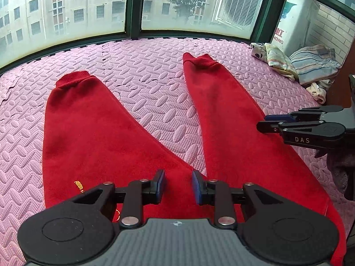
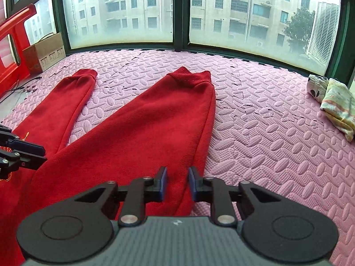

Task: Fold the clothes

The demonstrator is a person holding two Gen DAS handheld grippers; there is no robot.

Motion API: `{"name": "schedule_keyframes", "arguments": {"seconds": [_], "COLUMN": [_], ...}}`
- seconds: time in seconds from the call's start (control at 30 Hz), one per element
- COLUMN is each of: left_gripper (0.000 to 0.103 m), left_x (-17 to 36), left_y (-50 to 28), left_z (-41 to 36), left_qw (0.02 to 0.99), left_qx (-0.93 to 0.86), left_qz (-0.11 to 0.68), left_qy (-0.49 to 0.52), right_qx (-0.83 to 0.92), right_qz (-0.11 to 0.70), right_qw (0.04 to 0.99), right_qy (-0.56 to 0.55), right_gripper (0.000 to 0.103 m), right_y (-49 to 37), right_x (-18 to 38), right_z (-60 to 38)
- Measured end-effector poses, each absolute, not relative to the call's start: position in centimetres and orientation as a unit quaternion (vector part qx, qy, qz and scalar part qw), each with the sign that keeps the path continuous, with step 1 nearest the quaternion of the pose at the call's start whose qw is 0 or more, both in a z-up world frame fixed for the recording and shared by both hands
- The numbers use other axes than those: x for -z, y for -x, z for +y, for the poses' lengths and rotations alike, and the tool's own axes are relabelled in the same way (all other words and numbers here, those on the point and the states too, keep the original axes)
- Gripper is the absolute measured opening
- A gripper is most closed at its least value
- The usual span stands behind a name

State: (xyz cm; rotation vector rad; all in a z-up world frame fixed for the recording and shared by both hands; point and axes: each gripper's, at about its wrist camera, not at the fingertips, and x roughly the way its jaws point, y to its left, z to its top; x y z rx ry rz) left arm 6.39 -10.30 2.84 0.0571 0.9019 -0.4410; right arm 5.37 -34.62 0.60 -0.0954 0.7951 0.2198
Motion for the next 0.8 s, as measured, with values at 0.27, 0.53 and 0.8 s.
{"name": "schedule_keyframes", "arguments": {"seconds": [0.27, 0.53, 0.8], "left_gripper": [0.029, 0.029, 0.029], "left_x": [-2.7, -2.6, -4.4], "left_y": [-6.6, -6.8, -6.0], "left_z": [-10.2, -10.2, -9.8], "left_qw": [0.877, 0.878, 0.886], "left_qx": [0.208, 0.206, 0.205], "left_qz": [0.433, 0.432, 0.415], "left_qy": [-0.025, -0.027, -0.021], "right_qx": [-0.086, -0.063, -0.108], "right_qz": [0.358, 0.372, 0.356], "right_qw": [0.928, 0.925, 0.926], "right_qy": [0.05, 0.052, 0.058], "right_gripper": [0.003, 0.004, 0.009], "right_y": [-4.3, -4.2, -3.8], "right_x": [-1.7, -0.6, -2.8], "right_z": [-35.6, -36.3, -35.8]}}
